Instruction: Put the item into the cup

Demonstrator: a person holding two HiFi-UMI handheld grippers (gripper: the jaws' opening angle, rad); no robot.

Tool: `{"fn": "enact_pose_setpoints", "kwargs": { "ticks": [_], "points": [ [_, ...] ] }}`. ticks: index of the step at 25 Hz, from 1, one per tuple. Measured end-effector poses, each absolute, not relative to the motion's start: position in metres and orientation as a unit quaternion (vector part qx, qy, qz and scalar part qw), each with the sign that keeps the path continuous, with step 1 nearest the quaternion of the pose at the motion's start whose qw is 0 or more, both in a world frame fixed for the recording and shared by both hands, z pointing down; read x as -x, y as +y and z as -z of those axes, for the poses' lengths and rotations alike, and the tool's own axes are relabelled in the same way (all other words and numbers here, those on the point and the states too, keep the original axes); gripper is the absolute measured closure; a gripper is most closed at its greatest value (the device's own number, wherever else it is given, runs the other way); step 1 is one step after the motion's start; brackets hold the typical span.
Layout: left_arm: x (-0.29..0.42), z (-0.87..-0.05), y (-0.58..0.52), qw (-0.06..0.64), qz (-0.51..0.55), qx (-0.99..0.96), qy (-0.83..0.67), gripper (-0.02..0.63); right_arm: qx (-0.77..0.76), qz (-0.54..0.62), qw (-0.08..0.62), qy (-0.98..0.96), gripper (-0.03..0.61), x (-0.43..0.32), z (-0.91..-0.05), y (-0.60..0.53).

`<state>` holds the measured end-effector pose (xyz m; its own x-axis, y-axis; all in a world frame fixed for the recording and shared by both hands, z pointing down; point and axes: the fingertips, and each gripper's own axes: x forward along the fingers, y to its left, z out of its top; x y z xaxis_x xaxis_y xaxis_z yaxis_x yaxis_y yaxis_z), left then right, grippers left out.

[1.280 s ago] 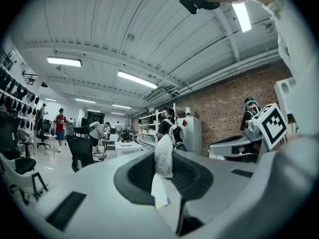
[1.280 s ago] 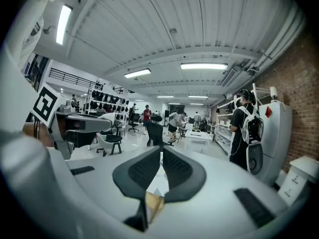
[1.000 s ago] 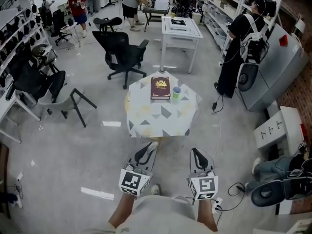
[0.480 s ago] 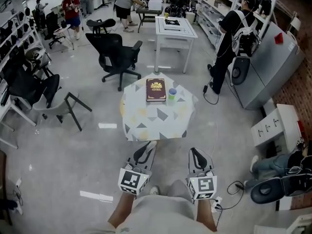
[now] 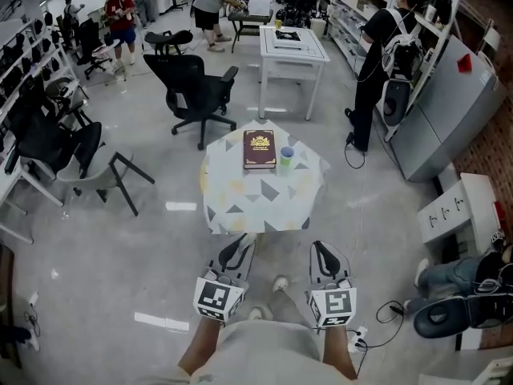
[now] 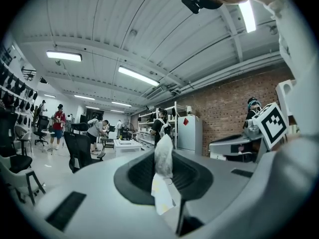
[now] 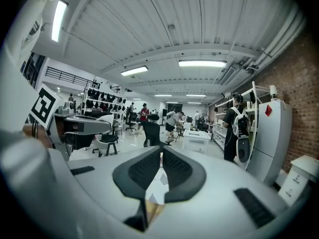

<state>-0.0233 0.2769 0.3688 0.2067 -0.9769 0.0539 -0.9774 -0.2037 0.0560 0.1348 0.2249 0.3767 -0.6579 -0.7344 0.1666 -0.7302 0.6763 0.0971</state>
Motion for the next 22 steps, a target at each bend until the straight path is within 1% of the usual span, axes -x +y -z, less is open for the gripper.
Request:
{"fn": "enact_pose_setpoints", "kwargs": {
  "ticks": [9, 14, 22],
  "points": [
    [0.021, -0.37, 0.237, 0.036, -0.015, -0.766, -0.642, 0.546, -0.392, 0.002, 0.086, -0.916, 0.557, -0.136, -0.382, 0.179],
    [0.015, -0.356, 0.203, 0.018, -0.019, -0.762, -0.647, 0.546, -0.384, 0.0, 0.078, -0.92, 0.557, -0.14, -0.379, 0.143],
    [0.017, -0.357, 0.172, 0.022, -0.033, -0.742, -0.67, 0.546, -0.358, -0.005, 0.065, -0.931, 0.557, -0.135, -0.376, 0.098]
  ]
}}
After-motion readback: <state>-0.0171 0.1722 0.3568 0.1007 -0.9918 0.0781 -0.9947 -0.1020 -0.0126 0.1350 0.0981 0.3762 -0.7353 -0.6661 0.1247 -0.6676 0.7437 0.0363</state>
